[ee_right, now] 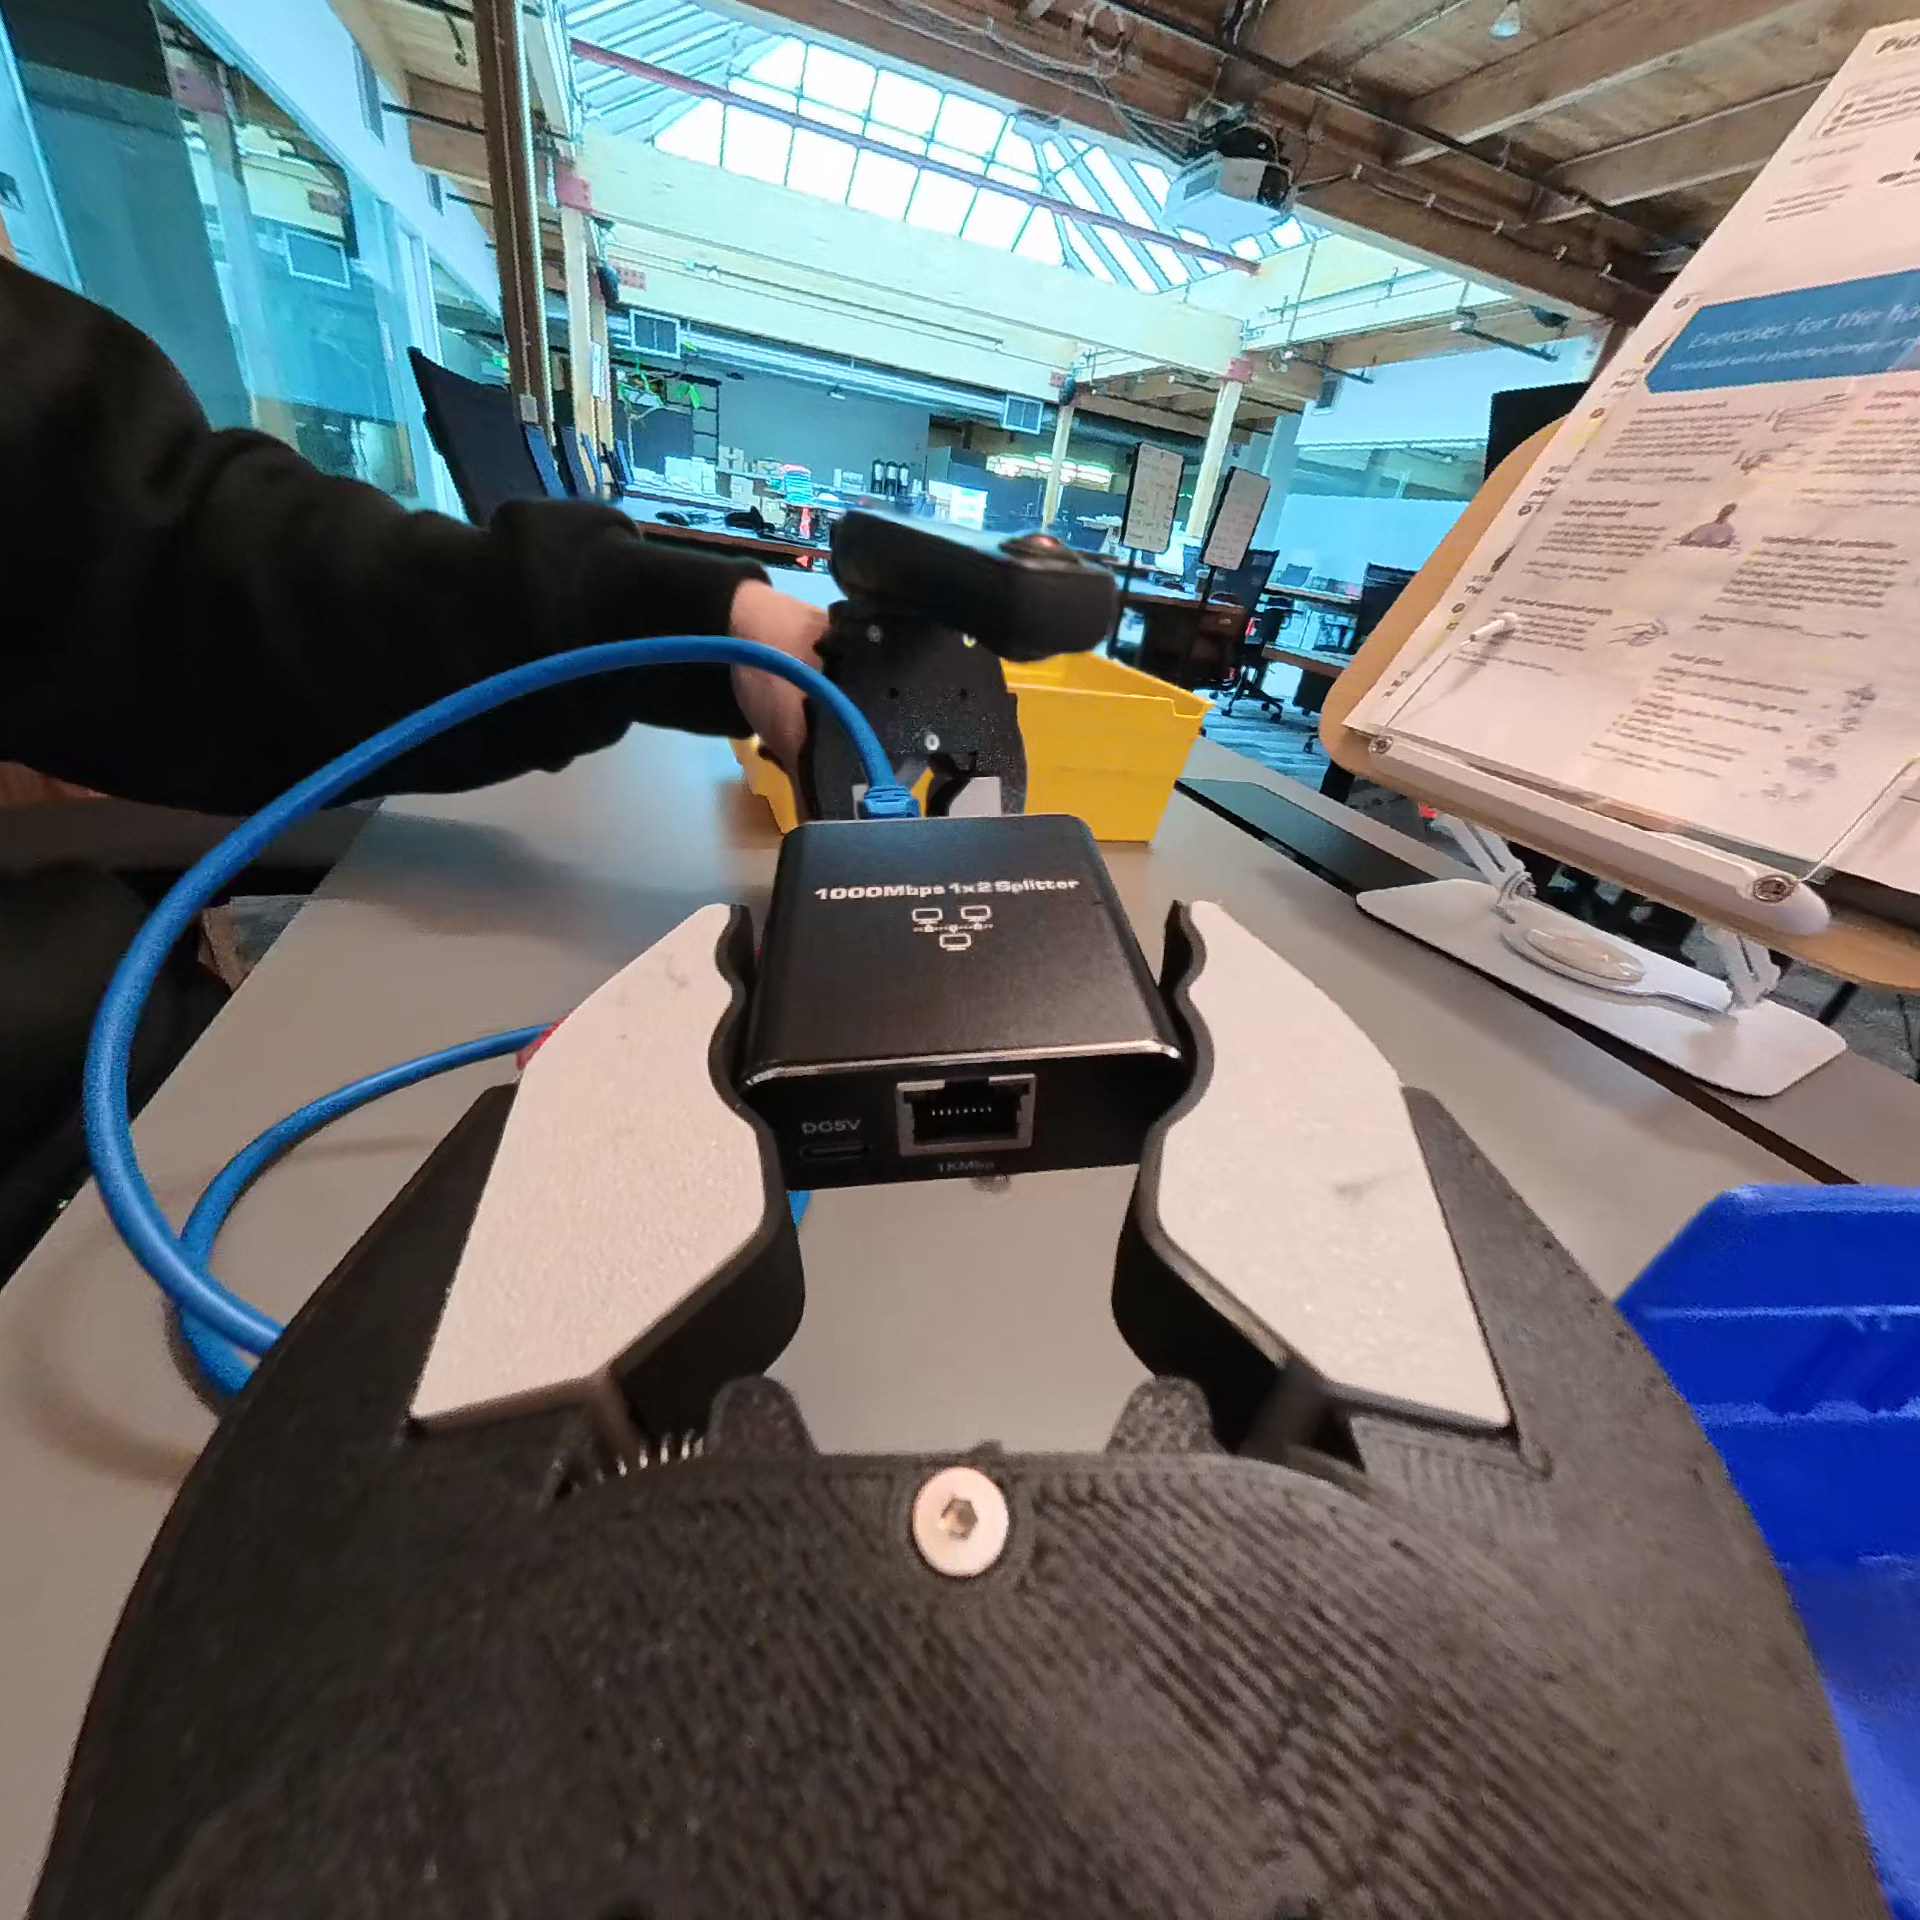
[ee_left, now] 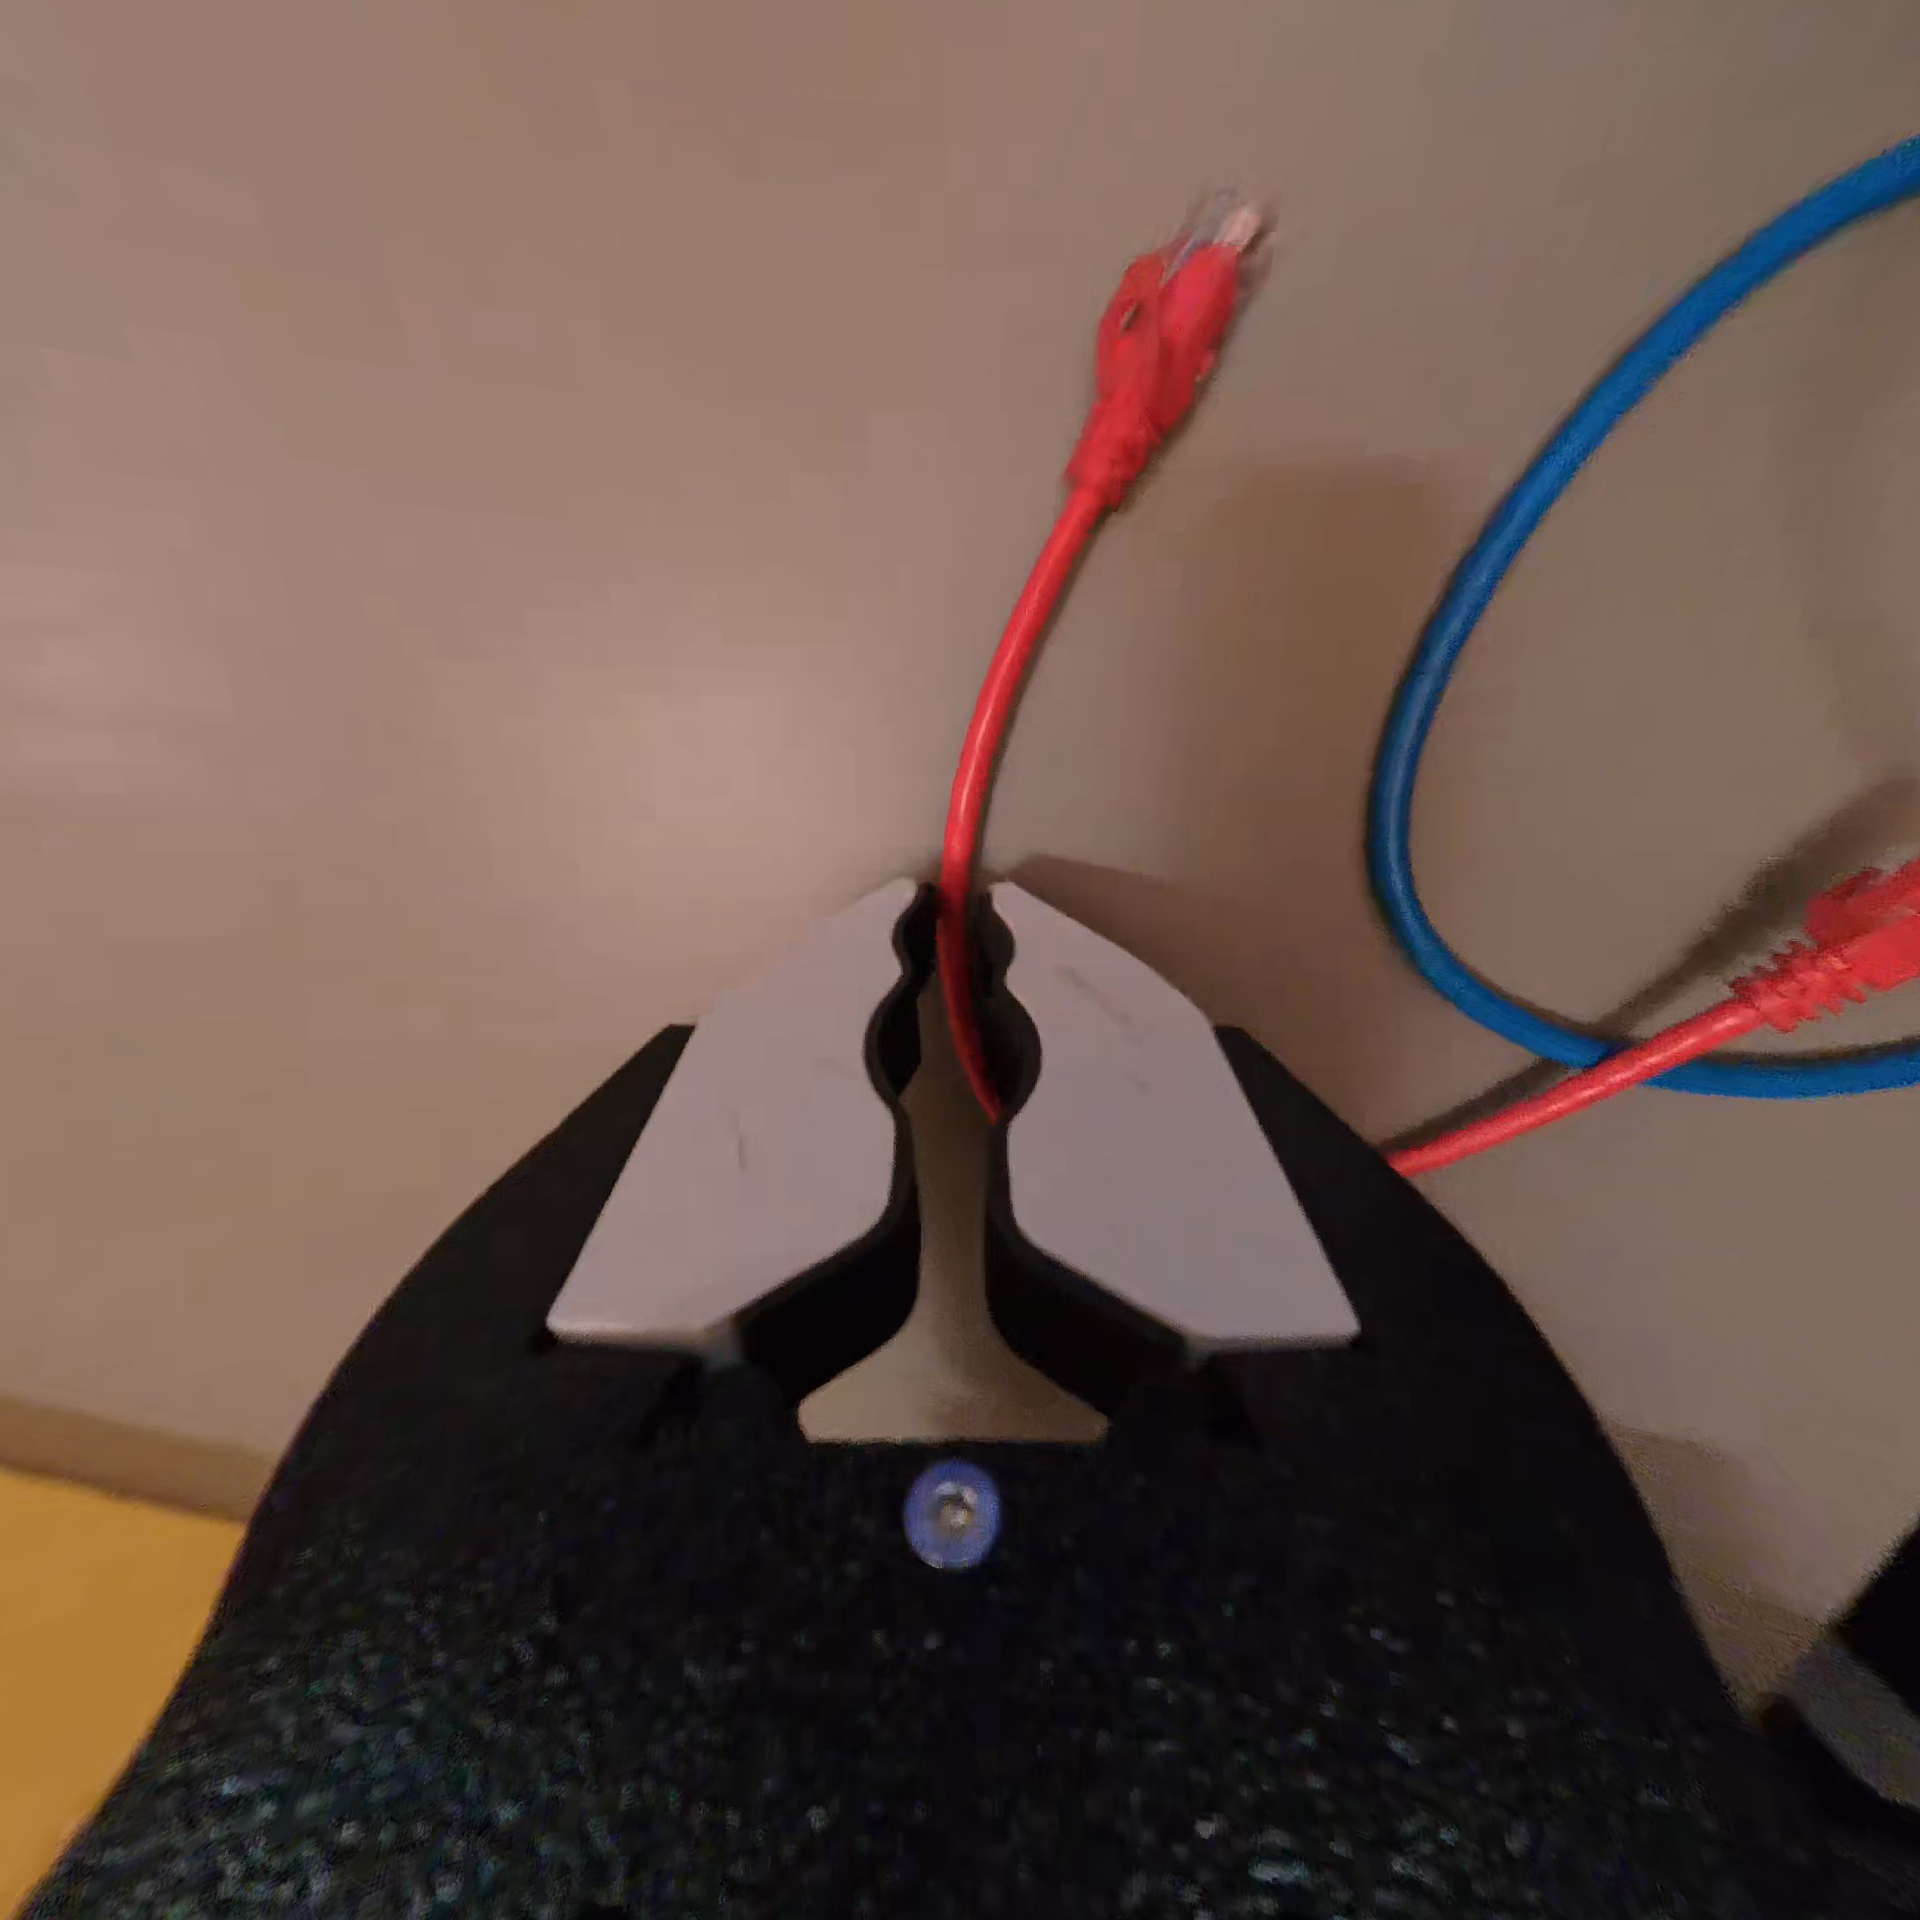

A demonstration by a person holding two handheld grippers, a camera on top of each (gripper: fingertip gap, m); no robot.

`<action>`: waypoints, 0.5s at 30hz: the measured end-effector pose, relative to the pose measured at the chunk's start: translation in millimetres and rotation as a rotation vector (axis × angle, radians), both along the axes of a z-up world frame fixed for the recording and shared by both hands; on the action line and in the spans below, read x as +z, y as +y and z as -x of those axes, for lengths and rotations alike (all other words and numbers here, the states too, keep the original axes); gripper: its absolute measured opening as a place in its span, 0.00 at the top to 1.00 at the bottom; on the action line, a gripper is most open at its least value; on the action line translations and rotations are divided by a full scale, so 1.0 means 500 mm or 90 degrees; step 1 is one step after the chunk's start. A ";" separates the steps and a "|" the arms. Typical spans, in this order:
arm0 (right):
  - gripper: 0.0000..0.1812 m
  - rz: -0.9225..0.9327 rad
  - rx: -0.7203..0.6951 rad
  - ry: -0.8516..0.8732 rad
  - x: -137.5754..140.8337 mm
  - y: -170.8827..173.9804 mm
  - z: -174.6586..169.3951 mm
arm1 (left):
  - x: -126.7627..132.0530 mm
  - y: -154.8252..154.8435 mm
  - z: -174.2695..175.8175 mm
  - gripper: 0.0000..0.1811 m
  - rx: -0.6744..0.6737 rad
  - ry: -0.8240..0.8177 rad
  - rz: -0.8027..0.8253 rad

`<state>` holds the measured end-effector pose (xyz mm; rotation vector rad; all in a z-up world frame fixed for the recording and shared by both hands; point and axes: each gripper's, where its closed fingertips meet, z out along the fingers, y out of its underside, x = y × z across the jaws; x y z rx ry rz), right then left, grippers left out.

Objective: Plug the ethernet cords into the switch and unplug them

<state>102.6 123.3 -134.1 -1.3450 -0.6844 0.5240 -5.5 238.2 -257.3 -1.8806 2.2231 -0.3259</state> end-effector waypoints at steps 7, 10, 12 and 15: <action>0.59 0.006 0.013 -0.013 -0.003 0.005 0.007 | 0.020 -0.064 -0.097 0.83 -0.157 -0.200 0.095; 0.59 0.008 0.012 -0.014 -0.005 0.005 0.007 | 0.006 -0.070 -0.115 0.84 -0.138 -0.187 0.181; 0.59 0.006 0.011 -0.009 -0.002 0.005 0.005 | 0.011 -0.084 -0.123 0.85 -0.123 -0.182 0.270; 0.59 0.006 0.009 -0.011 -0.003 0.007 0.005 | 0.010 -0.087 -0.128 0.90 -0.107 -0.166 0.314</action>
